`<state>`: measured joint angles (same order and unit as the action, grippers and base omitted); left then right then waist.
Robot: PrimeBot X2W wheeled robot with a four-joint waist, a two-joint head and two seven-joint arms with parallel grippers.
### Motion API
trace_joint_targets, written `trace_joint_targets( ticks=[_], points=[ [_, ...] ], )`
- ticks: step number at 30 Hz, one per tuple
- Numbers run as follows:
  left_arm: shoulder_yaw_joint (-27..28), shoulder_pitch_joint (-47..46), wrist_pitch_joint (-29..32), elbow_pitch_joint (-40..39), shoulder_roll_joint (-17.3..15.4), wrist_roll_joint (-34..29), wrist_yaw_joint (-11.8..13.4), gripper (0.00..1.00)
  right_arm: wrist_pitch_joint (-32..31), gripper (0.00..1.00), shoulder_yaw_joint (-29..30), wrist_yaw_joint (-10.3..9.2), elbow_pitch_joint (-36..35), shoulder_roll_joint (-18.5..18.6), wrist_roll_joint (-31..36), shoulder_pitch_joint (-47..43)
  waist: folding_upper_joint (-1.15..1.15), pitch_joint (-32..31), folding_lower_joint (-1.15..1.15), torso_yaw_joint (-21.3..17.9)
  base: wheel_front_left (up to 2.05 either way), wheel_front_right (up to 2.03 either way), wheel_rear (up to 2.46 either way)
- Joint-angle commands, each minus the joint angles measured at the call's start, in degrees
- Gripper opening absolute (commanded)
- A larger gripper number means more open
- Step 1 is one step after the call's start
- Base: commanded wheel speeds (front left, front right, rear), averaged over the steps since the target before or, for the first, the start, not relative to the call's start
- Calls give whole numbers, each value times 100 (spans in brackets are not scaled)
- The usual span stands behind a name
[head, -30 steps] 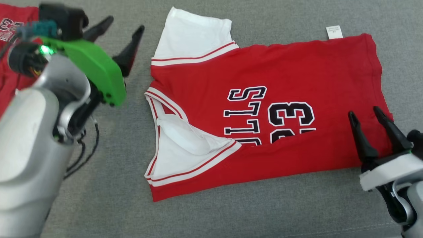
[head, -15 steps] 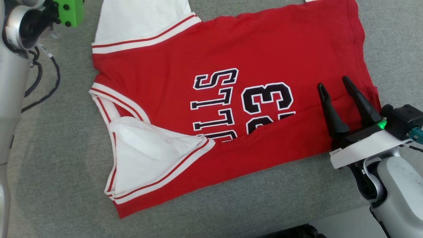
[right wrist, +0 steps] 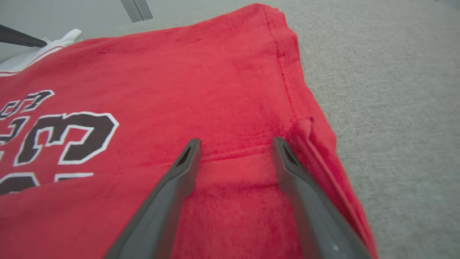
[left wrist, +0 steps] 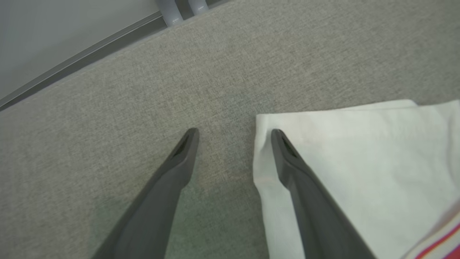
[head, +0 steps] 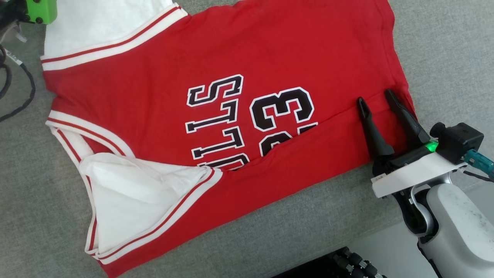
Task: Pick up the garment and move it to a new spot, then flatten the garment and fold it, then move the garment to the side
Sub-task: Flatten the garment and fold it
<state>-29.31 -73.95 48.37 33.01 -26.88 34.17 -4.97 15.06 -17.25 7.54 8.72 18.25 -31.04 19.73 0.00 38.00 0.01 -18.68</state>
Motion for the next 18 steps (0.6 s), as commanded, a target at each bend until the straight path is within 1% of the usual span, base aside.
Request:
trace_joint_targets(
  ticks=[1,9,10,11,12,13,15,16,17,18],
  points=[
    [12,-124,-3,-11,-59,-2,-13,100,14,100,5,-10,13,-29,7,69,0,27,-1,-43,0,0,0],
    [-102,-63,40,37,-136,-54,-50,100,15,100,2,-10,19,-65,-3,60,0,-14,-1,-120,0,0,0],
    [-110,-60,47,38,-147,-52,-51,97,15,100,6,-10,14,-66,-6,54,0,-16,-1,-129,0,0,0],
    [-124,-57,57,39,-153,-46,-53,68,15,100,8,-10,11,-65,-9,46,0,-19,-1,-138,0,0,0],
    [-138,-62,59,31,-163,-45,-66,48,15,100,8,-11,8,-60,-15,37,0,-20,-1,-148,0,0,0],
    [-144,-68,55,29,-170,-40,-69,41,15,100,10,-11,9,-59,-18,32,0,-20,-1,-156,0,0,0],
    [-155,-77,52,37,-183,-31,-76,40,15,100,12,-11,14,-63,-30,24,0,-19,-1,-175,0,0,0],
    [-167,-81,49,46,-191,-35,-83,32,15,100,5,-11,18,-65,-42,24,0,-16,-1,-188,0,0,0],
    [-173,-78,54,55,-197,-25,-88,29,15,100,0,-11,20,-66,-51,25,0,-13,-1,-198,0,0,0],
    [-176,-78,40,65,-203,-14,-93,29,15,100,-8,-11,22,-67,-55,27,0,-8,-1,-210,0,0,0]
  ],
)
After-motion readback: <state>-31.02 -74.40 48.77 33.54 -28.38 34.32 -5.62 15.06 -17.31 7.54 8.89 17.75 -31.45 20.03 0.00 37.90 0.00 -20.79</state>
